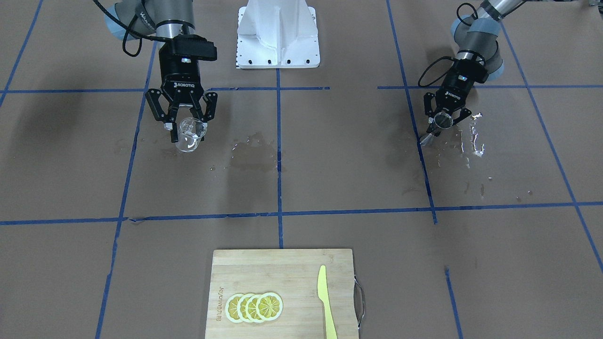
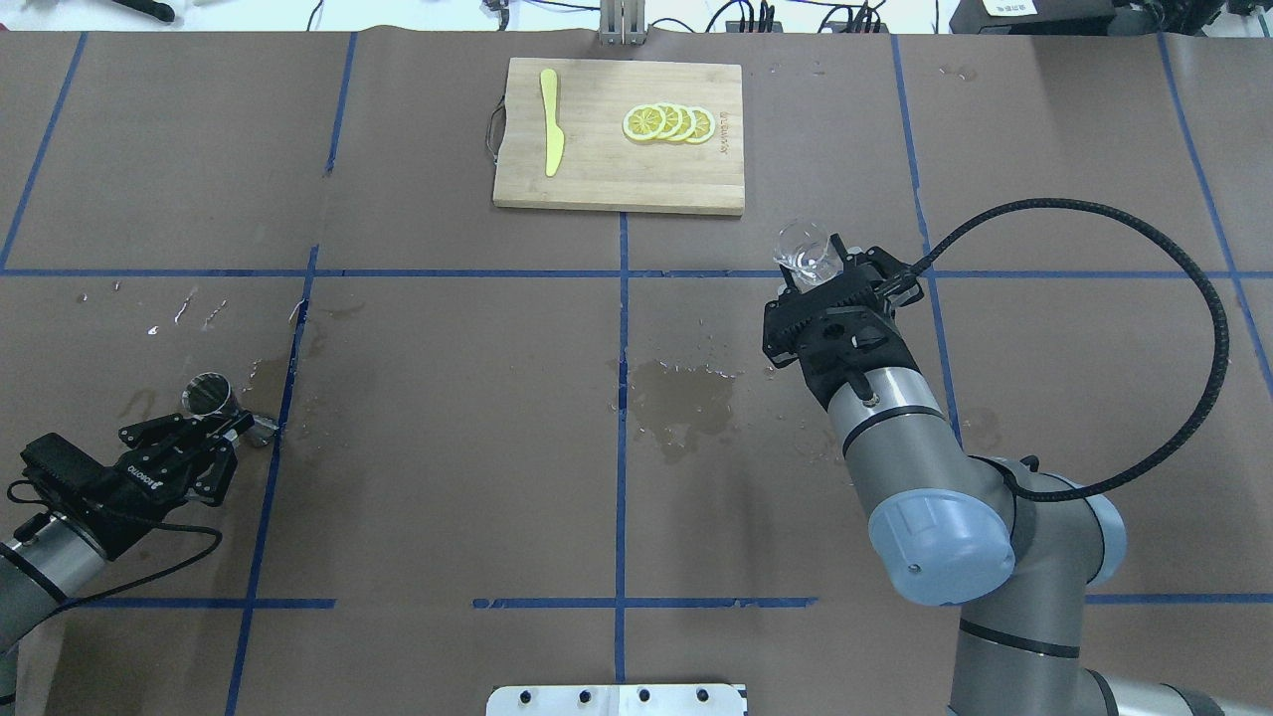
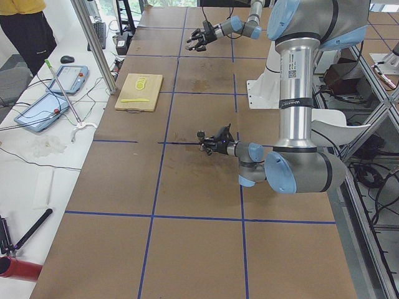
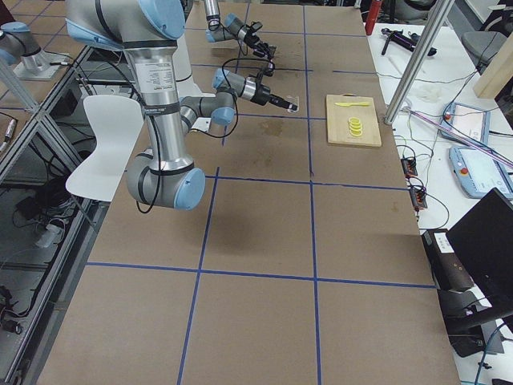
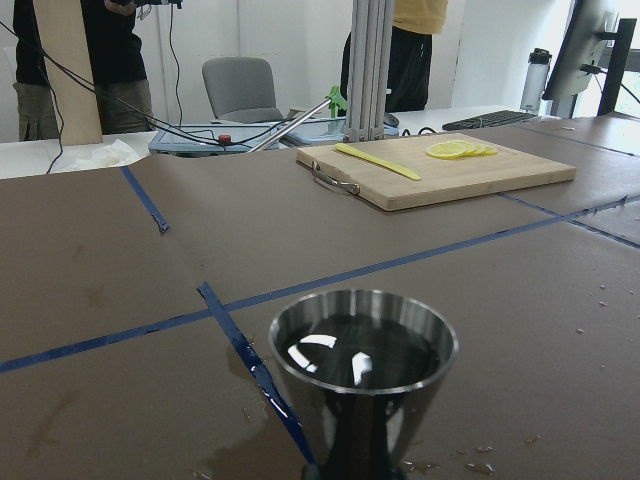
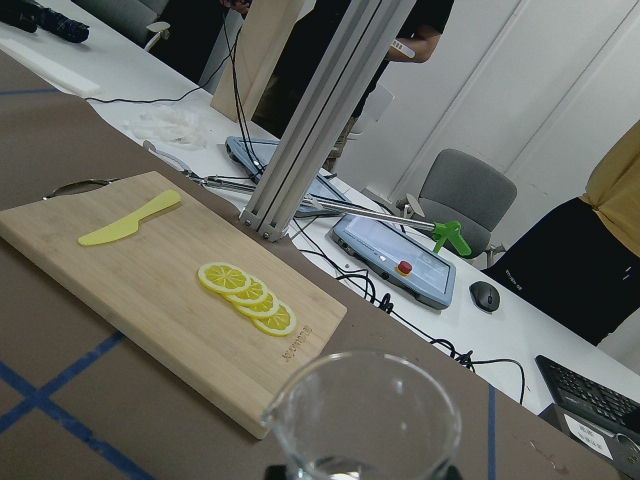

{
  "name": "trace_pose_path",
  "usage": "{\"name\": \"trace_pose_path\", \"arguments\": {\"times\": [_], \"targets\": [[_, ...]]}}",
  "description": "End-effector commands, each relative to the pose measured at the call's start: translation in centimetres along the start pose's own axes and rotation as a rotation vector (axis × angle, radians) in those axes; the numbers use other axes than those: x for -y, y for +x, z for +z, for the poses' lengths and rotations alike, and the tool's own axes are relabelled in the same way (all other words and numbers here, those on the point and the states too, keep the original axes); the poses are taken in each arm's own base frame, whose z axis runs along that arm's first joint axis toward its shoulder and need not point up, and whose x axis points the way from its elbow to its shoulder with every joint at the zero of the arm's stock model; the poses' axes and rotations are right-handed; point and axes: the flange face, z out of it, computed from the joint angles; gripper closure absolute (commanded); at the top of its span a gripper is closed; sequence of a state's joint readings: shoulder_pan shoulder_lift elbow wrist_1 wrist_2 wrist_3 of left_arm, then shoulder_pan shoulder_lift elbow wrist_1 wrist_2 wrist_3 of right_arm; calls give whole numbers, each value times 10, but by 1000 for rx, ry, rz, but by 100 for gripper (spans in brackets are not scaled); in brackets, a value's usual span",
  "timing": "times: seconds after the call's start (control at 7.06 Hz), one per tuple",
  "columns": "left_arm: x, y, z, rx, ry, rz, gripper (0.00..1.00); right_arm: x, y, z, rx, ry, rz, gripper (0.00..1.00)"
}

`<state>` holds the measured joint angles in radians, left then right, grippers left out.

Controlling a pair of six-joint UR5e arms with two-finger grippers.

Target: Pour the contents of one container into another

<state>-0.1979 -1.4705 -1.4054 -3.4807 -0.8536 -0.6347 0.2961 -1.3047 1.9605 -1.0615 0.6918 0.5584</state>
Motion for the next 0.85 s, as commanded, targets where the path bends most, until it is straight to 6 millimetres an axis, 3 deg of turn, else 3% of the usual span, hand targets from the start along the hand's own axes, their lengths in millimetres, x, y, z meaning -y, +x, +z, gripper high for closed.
{"name": "trace_pose_path", "arguments": {"times": [0.0,0.14,0.28,0.57,0.71], "targets": [[-1,-1,0,3,0,3,72,1,0,0,1,1,2,100],[-1,-1,0,3,0,3,55,1,0,0,1,1,2,100],[-1,-1,0,4,0,3,46,1,0,0,1,1,2,100],[-1,-1,0,4,0,5,41,1,0,0,1,1,2,100],[0,-1,0,4,1,2,23,1,0,0,1,1,2,100]]}}
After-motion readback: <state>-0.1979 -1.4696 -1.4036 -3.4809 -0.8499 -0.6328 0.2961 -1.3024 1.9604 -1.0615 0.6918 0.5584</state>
